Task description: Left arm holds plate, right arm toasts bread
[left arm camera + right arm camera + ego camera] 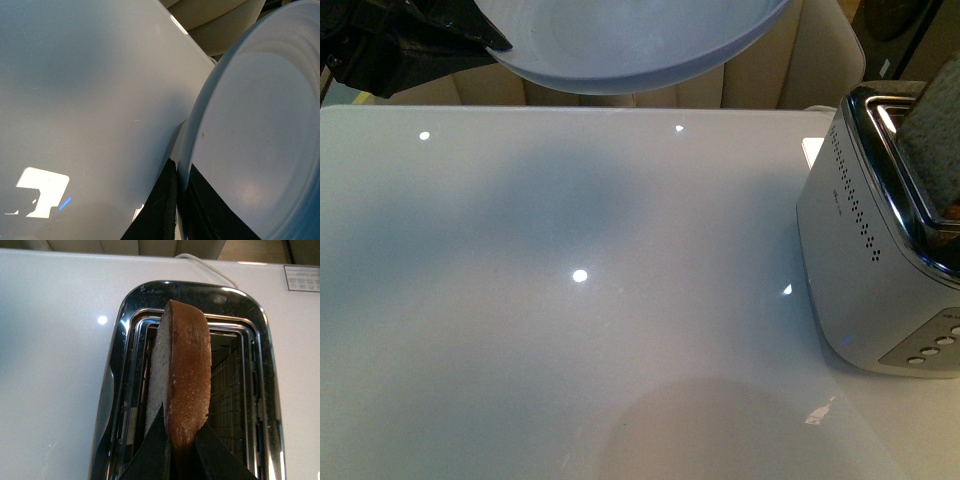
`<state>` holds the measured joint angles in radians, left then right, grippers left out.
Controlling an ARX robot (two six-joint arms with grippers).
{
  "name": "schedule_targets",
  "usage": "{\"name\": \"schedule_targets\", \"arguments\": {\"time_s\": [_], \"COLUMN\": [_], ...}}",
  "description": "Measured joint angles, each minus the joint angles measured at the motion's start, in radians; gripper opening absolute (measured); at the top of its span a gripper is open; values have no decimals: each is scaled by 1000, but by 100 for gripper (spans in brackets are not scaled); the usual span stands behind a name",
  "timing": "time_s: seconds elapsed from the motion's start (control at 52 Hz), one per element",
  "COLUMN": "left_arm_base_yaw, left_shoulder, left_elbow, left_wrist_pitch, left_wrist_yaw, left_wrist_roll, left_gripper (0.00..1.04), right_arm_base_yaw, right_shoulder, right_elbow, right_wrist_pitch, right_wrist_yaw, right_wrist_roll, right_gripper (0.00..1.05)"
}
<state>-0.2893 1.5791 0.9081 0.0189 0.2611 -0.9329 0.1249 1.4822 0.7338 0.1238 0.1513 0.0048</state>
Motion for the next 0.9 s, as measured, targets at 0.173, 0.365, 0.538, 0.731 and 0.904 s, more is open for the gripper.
{"name": "schedule_targets", "arguments": {"time_s": [0.173,0.365,0.538,0.731,0.904], "left_arm_base_yaw": [0,0,0,0,0], "left_shoulder": [0,0,0,0,0], "left_elbow": [0,0,0,0,0], "left_wrist_pitch": [0,0,0,0,0], "left_wrist_yaw": [0,0,0,0,0], "left_wrist_roll": [0,0,0,0,0], "left_gripper": [3,3,3,3,3], "right_arm_base_yaw": [20,30,31,29,13], "right_shoulder": [68,82,56,-157,-346], "right_elbow": [0,-13,-34,-105,-171], "right_wrist_pitch": [39,51,47,24,3], "right_wrist_yaw": [10,-6,-6,-20,14], "right_wrist_roll": [23,47,55,74,60], "right_gripper": [3,29,54,90,96]}}
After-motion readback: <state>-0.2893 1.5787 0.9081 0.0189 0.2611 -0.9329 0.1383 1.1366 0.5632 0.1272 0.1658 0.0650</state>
